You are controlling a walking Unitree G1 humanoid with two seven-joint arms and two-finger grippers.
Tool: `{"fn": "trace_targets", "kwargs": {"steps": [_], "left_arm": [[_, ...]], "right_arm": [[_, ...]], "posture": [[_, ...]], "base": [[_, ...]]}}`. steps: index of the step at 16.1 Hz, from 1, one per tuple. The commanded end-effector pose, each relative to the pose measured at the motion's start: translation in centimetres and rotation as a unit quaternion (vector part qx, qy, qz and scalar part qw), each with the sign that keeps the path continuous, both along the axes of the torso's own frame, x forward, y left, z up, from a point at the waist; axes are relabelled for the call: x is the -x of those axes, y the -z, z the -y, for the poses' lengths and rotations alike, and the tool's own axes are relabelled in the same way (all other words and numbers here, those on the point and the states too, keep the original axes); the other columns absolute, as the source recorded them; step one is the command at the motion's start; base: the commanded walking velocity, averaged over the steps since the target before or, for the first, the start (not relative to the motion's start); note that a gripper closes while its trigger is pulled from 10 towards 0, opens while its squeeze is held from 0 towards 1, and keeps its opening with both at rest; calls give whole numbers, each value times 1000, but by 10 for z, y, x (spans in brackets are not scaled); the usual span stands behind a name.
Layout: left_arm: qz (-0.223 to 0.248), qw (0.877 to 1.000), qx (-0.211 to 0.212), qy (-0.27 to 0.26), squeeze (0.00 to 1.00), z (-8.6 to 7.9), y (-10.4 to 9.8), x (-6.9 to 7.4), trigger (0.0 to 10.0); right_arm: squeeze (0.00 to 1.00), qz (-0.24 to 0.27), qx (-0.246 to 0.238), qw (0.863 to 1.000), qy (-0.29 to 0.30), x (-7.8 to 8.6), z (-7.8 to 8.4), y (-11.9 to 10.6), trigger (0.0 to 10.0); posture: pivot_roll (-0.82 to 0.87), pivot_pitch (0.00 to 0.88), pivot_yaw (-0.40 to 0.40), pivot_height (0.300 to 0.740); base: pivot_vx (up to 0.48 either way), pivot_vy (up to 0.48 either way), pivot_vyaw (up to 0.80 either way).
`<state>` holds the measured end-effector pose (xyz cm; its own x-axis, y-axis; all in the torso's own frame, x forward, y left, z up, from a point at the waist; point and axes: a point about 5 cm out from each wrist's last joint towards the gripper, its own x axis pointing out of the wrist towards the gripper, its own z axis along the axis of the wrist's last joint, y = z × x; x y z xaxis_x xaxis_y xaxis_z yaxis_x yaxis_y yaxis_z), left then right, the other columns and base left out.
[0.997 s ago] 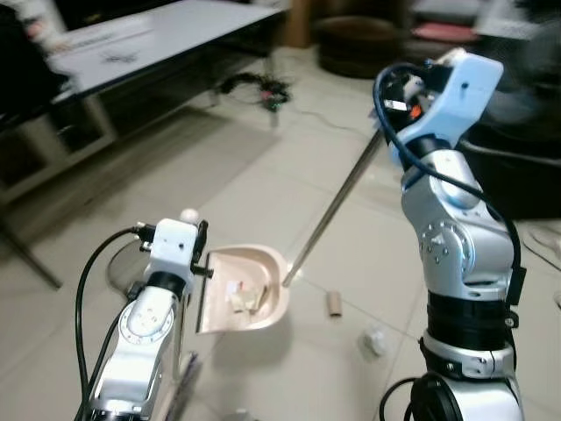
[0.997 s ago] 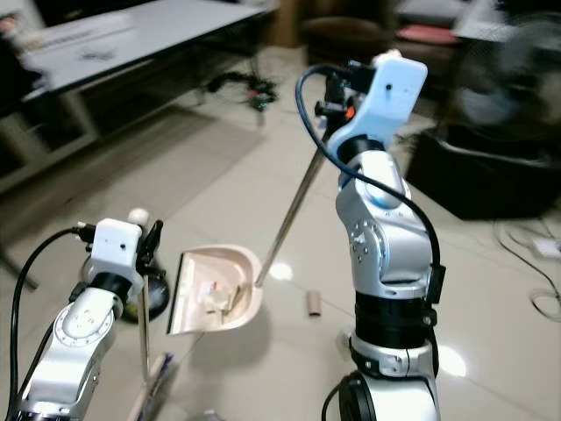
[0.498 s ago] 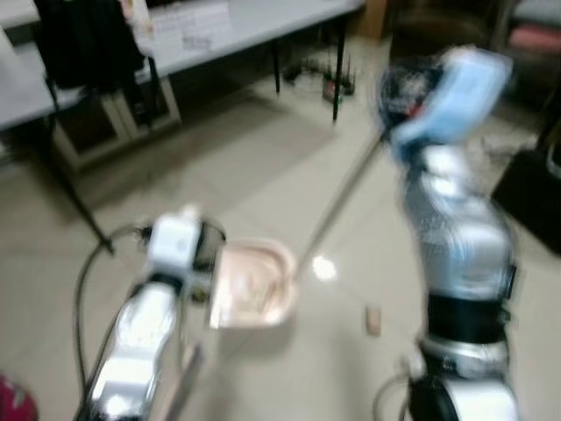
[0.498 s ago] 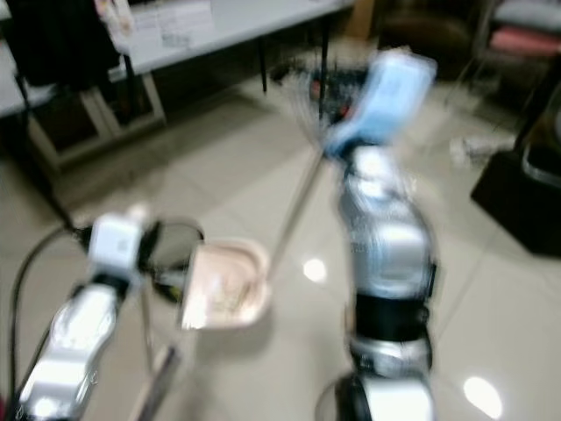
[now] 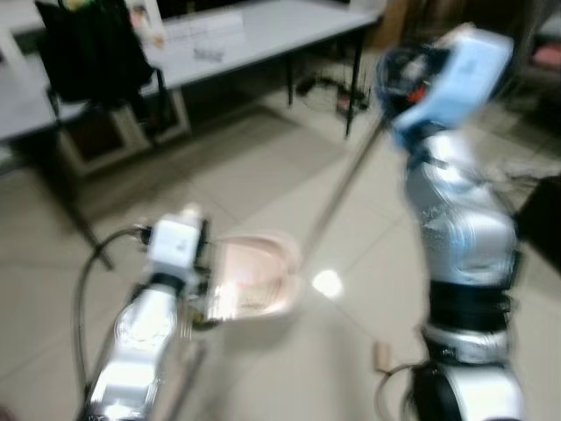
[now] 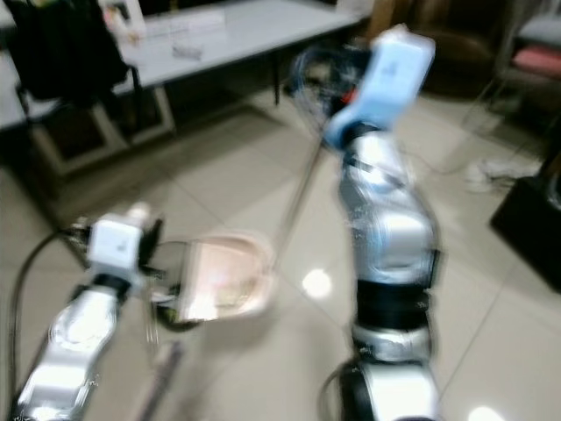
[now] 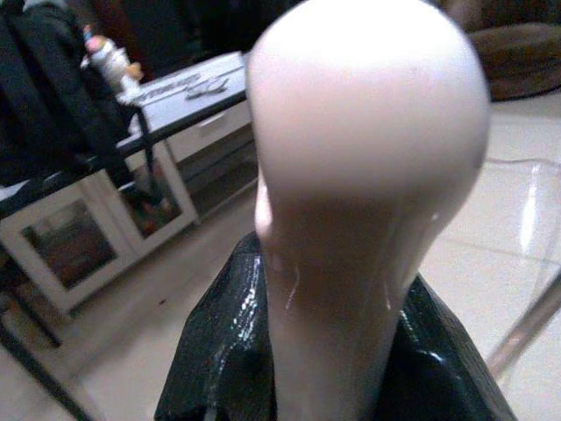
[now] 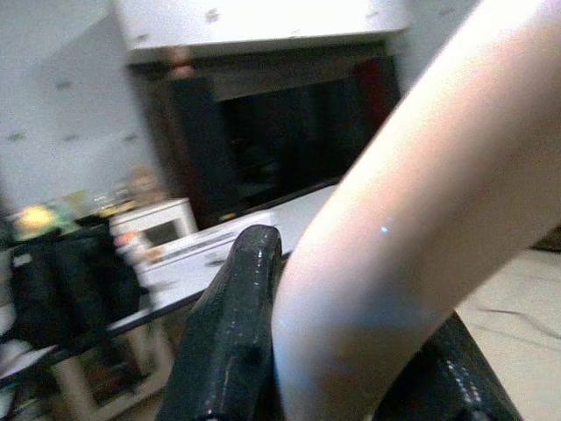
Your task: Sweep floor
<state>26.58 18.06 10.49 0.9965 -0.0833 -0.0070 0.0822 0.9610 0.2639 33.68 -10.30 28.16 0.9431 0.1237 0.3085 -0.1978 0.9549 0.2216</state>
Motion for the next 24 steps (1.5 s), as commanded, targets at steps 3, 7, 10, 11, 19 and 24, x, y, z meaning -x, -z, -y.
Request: {"fn": "trace_targets", "kwargs": {"steps": [3, 7, 10, 11, 19, 24], "left_arm": [[18, 1000, -9, 1, 0, 2, -8, -3, 10000], [19, 1000, -13, 5, 0, 2, -9, -4, 10000], [20, 1000, -15, 4, 0, 1, -10, -5, 10000], [20, 1000, -15, 4, 0, 1, -10, -5, 10000], [19, 1000, -17, 9, 0, 1, -9, -7, 10000], [18, 1000, -17, 16, 0, 3, -9, -9, 10000]], "right_arm": [[0, 30, -13, 999, 6, 1, 6, -12, 10000], [0, 29, -8, 1000, 5, 0, 6, -11, 10000], [0, 31, -2, 1000, -1, -1, 4, -11, 10000], [0, 31, -2, 1000, -1, -1, 3, -11, 10000], [0, 30, -21, 999, 24, -2, 12, -8, 10000], [0, 24, -19, 998, 53, -2, 27, -6, 10000]], "posture": [[-45, 0, 60, 740], [-40, 0, 65, 740], [-37, 0, 63, 740], [-37, 0, 63, 740], [-40, 0, 75, 740], [-46, 0, 80, 740]], "base": [[429, 0, 150], [427, 0, 197], [426, 0, 800], [428, 0, 800], [428, 0, 500], [425, 0, -448]]}}
